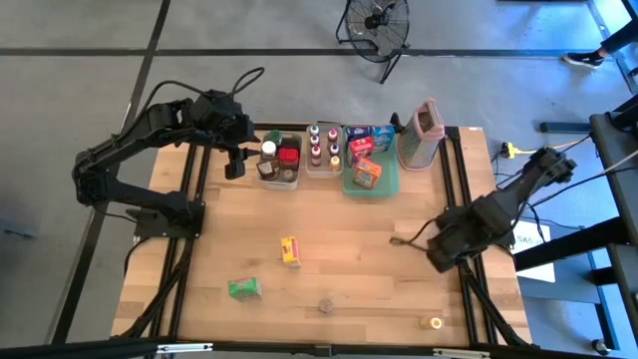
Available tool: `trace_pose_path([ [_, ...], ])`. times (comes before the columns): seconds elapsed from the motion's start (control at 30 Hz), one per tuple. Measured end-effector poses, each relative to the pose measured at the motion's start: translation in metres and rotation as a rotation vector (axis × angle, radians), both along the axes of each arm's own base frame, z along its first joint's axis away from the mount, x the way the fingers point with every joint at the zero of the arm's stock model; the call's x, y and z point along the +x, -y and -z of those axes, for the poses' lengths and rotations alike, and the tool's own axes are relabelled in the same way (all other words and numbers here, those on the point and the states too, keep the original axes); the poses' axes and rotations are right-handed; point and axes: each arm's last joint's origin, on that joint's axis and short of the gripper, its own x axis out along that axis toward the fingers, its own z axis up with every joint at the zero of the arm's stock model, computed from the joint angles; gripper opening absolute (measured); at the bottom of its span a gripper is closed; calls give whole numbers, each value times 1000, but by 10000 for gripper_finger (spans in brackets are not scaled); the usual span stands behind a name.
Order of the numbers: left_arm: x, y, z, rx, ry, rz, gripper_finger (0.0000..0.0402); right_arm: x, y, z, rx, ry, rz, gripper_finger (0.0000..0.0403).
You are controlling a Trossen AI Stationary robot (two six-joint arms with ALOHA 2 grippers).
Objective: Pick & Place Kitchen Items
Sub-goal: Put the red food coloring bottle into the transparent bin
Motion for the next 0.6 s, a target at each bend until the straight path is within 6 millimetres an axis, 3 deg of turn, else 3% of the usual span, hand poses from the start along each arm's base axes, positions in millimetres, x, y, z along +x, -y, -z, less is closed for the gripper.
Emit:
trace_pose_path([
  [0.13, 0, 0, 0, -2, 0, -2, 141, -10, 10, 5, -82, 17, 159, 120],
  [0.3, 0, 0, 0, -3, 1, -3, 141, -9, 13, 6, -125, 44, 193, 133],
  [0.6, 0, 0, 0, 8, -3, 8, 141, -8, 13, 7, -143, 54, 193, 211],
])
